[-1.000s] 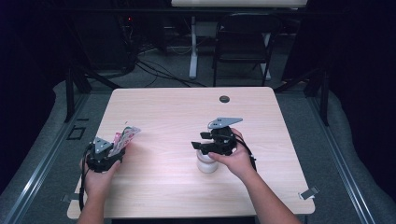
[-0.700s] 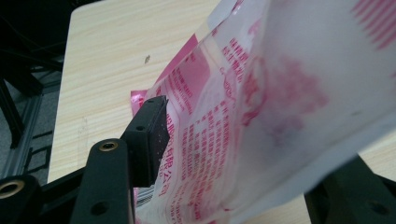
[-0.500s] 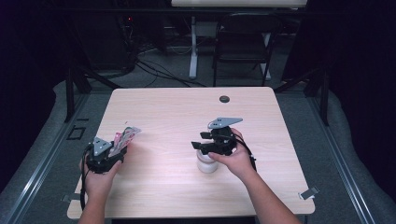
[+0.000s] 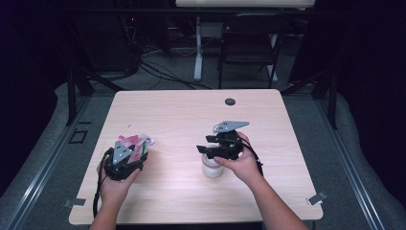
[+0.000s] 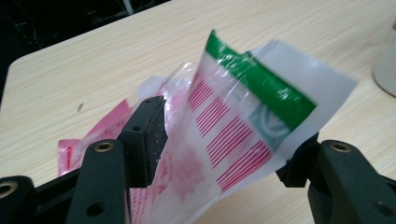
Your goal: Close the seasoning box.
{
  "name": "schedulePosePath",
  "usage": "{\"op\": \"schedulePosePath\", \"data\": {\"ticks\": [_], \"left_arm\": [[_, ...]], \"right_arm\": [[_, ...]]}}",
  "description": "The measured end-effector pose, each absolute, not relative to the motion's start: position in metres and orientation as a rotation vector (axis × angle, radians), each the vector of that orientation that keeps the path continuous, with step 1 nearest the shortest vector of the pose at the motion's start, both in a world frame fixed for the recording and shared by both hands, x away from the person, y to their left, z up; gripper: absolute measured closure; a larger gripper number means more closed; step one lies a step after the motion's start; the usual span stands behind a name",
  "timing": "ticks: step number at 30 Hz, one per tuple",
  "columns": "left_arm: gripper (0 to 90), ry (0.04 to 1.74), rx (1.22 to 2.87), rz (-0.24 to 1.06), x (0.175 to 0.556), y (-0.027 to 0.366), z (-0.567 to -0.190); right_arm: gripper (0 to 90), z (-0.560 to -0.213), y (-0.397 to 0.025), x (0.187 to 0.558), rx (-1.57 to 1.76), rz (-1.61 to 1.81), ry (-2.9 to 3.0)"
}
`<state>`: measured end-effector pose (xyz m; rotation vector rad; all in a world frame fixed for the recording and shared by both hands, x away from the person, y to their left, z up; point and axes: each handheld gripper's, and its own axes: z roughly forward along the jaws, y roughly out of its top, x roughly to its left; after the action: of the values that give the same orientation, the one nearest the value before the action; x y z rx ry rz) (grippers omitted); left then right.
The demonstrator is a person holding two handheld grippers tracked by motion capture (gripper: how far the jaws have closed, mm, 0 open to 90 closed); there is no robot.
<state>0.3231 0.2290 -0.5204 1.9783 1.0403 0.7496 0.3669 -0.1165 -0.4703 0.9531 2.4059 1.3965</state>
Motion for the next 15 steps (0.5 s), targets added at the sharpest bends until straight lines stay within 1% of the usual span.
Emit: {"op": "schedulePosePath", "data": {"ticks": [10, 15], "left_arm": [[43.5, 0.989, 2.045, 0.695, 0.329, 0.207, -0.525], [43.4, 0.958, 2.037, 0.672, 0.332, 0.199, -0.523]], "right_arm": [[45.8, -0.466, -0.124, 0.361, 0.960, 1.396, 2.380], [45.8, -0.458, -0.131, 0.355, 0.959, 1.425, 2.338]]}}
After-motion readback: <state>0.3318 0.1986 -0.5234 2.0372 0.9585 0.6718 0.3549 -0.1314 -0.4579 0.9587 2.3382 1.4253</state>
